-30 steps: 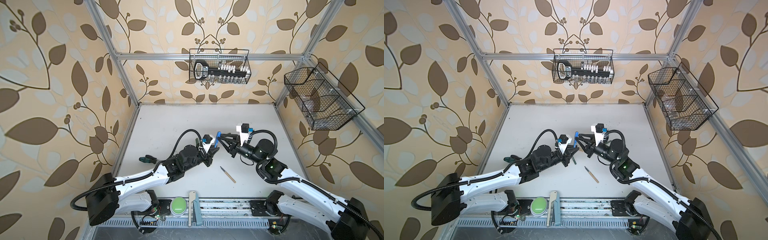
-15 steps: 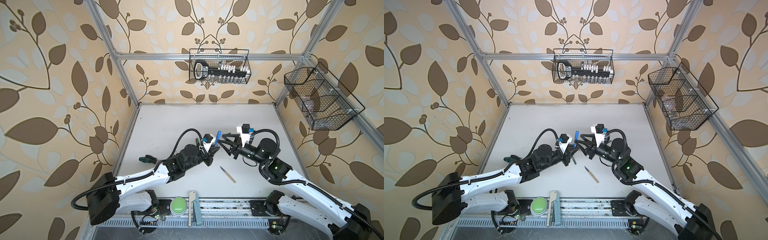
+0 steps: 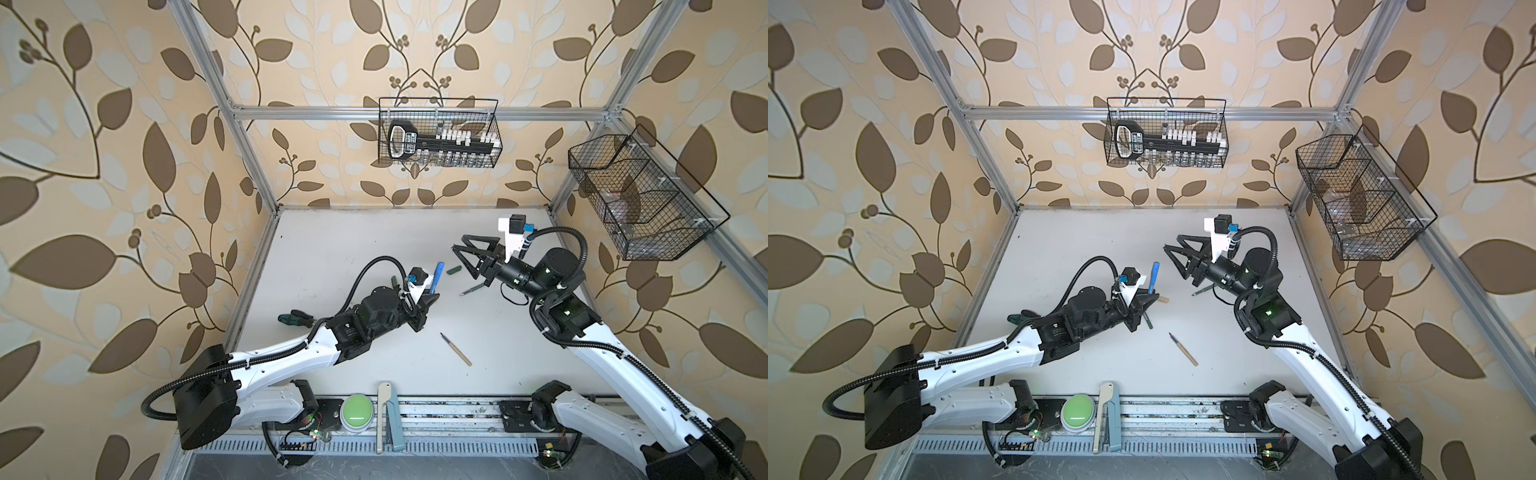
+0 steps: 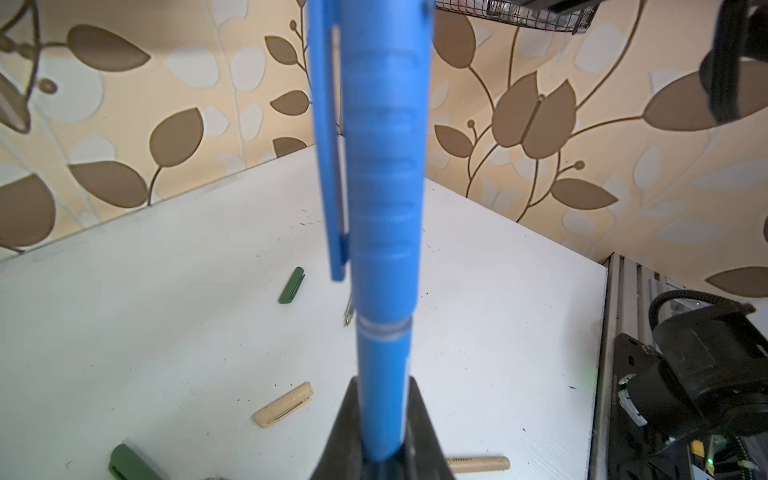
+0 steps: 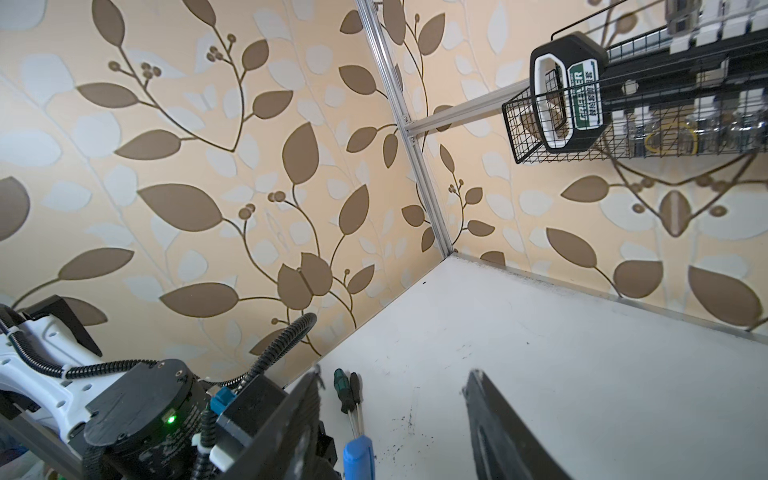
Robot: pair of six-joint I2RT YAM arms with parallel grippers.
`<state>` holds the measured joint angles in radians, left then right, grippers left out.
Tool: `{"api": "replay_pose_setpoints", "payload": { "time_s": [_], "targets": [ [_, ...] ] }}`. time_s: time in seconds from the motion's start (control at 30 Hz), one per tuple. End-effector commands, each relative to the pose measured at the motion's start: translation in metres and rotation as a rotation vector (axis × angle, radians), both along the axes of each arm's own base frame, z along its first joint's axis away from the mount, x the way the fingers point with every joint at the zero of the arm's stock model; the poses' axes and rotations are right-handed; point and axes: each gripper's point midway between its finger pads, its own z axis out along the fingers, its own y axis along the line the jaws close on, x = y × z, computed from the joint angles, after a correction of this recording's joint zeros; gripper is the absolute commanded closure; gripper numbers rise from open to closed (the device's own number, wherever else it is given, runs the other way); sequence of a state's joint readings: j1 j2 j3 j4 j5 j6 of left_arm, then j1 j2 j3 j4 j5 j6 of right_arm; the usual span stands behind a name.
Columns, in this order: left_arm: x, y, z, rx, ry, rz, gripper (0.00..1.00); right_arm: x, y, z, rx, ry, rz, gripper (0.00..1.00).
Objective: Insert the pens into the pen caps
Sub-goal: 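Open the right gripper and draw it back from the capped pen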
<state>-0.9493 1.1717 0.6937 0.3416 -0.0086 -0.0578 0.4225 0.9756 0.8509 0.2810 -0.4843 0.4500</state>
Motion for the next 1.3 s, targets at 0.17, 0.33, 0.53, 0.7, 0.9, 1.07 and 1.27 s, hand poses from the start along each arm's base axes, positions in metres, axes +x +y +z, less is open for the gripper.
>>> {"api": "replay_pose_setpoints", "payload": {
  "time_s": [0.17, 0.33, 0.53, 0.7, 0.9, 1.07, 1.27],
  "targets": [
    [0.003, 0.002, 0.021, -0.023, -0.045, 0.016, 1.0, 0.006, -0.009, 0.008, -0.005, 0.047, -0.035, 0.42],
    [0.001, 0.006, 0.014, -0.023, -0.026, 0.023, 1.0, 0.002, -0.01, -0.01, -0.077, 0.1, -0.051, 0.41],
    [0.002, 0.003, 0.005, -0.028, -0.005, 0.023, 1.0, -0.003, -0.007, -0.034, -0.194, 0.15, -0.087, 0.41],
    [0.002, -0.001, 0.004, -0.038, 0.009, 0.012, 1.0, -0.012, 0.004, -0.039, -0.216, 0.174, -0.031, 0.41],
    [0.002, -0.004, 0.002, -0.03, 0.016, 0.002, 1.0, -0.021, 0.019, -0.048, -0.26, 0.179, 0.025, 0.43],
    [0.0, -0.003, 0.004, -0.033, 0.011, -0.003, 1.0, -0.019, 0.02, -0.052, -0.249, 0.194, 0.033, 0.43],
    [-0.002, -0.004, 0.004, -0.043, 0.019, -0.014, 1.0, -0.02, 0.023, -0.039, -0.168, 0.176, 0.096, 0.43]
  ]
}}
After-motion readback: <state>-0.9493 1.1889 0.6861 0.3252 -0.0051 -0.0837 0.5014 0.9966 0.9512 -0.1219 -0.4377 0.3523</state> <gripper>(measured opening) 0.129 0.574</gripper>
